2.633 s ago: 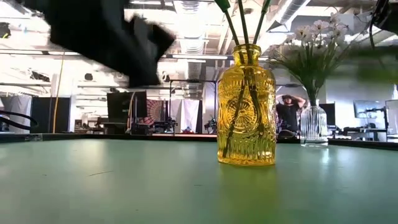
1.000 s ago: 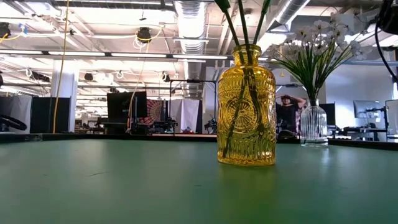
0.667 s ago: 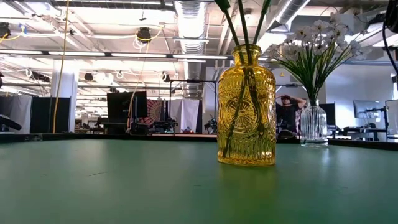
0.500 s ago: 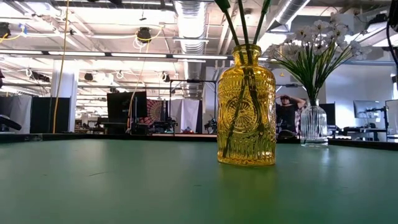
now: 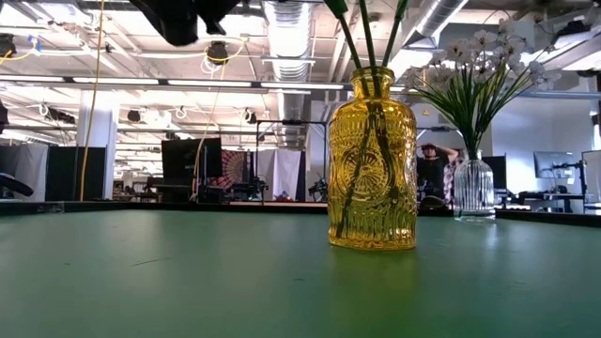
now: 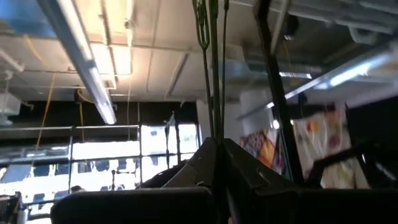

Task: Sort flowers into vase by color
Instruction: Put the bottom middle pink flowers into the bottom transparent vase

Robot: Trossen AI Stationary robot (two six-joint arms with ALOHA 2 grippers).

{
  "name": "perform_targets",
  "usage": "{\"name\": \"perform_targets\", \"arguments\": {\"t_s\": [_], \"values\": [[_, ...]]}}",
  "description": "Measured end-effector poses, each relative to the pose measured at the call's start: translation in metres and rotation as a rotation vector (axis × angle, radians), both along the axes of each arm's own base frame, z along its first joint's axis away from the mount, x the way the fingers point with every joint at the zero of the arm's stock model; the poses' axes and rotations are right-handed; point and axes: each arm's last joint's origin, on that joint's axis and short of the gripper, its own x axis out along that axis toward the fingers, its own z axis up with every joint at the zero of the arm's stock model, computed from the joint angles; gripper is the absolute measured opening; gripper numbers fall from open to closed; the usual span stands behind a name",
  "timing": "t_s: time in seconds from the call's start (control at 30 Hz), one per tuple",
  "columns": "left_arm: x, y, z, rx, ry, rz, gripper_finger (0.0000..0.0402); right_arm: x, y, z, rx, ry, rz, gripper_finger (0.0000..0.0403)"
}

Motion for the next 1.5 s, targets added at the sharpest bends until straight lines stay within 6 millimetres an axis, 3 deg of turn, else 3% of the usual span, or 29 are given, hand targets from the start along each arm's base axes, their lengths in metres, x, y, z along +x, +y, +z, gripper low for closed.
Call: {"name": "perform_targets", "arguments": {"t_s": [0.23,0.43,0.6,0.73,0.9,1.03,1.3,1.5], "values": [[0.028,-0.015,-0.017,-0.118,0.018,-0.041,0.0,0.006,-0.016,0.04,-0.294,-0.173,-0.036,0.0106],[0.063,-0.037,-0.011,-0.102,0.121,-0.058,0.0,0.013,-0.021,0.081,-0.432,-0.309,-0.122,0.0106],[0.089,-0.042,0.008,-0.141,0.24,-0.017,0.0,0.025,-0.016,0.113,-0.484,-0.352,0.064,0.0125],[0.101,-0.048,0.026,-0.146,0.263,-0.019,0.0,0.033,-0.014,0.13,-0.511,-0.454,0.22,0.0174],[0.101,-0.06,0.045,-0.072,0.208,0.032,0.0,0.041,-0.02,0.136,-0.521,-0.496,0.231,0.0249],[0.104,-0.066,0.044,-0.122,0.242,0.039,0.0,0.057,-0.02,0.135,-0.514,-0.506,0.271,0.0286],[0.107,-0.069,0.039,-0.09,0.294,0.054,0.0,0.097,-0.025,0.125,-0.514,-0.469,0.314,0.0297],[0.107,-0.069,0.039,-0.087,0.297,0.056,0.0,0.115,-0.026,0.12,-0.515,-0.45,0.319,0.0296]]}}
